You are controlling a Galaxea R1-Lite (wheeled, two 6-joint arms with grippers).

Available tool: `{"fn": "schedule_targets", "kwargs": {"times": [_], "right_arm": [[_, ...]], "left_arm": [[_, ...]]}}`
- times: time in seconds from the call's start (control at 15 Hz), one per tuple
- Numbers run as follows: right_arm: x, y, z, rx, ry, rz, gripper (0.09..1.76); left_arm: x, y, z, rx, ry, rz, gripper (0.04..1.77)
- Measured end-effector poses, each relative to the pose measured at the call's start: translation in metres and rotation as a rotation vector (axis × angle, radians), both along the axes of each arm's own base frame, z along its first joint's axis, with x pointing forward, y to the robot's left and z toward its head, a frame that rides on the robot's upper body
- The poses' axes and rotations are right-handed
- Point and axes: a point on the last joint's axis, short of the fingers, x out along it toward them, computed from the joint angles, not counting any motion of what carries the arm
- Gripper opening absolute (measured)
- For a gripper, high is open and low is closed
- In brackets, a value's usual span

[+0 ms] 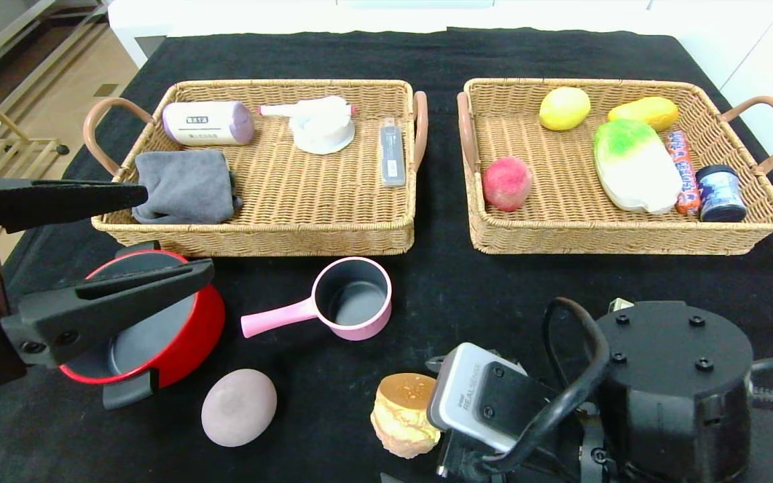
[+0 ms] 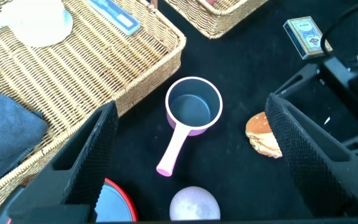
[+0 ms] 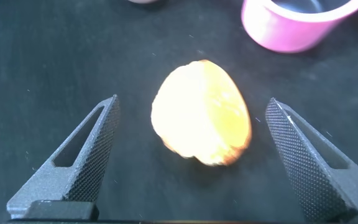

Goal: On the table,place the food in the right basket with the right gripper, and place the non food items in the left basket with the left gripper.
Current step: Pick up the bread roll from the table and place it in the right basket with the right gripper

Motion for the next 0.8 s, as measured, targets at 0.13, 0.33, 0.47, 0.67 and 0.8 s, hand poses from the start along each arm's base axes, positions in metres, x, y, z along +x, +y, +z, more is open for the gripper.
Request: {"fn": "schedule_targets", "kwargs": {"times": [0.13,0.33,0.47,0.67,0.8], "right_arm": [[0.001,0.005,-0.006,-0.012,0.0,-0.005,1.7],[0.006,0.013,-0.013,-0.025,-0.011,-0.028,1.71],[0.009,0.018,-0.017,-0.015,-0.019,-0.032,1.71],[0.012,0.022,-0.025,-0.027,-0.014,-0.034,1.71],[0.014,0.025,-0.028,-0.016,-0.02,-0.036,1.71]], "left_arm": [[0.0,0.0,0.0,-0.001,-0.001,0.0,1.72],[-0.001,0.0,0.001,-0.001,-0.004,0.0,1.72],[-0.002,0.001,0.001,-0.002,-0.005,-0.001,1.72],[-0.003,0.001,0.001,-0.003,-0.008,-0.001,1.72],[-0.003,0.001,0.001,-0.004,-0.009,-0.001,1.72]]}}
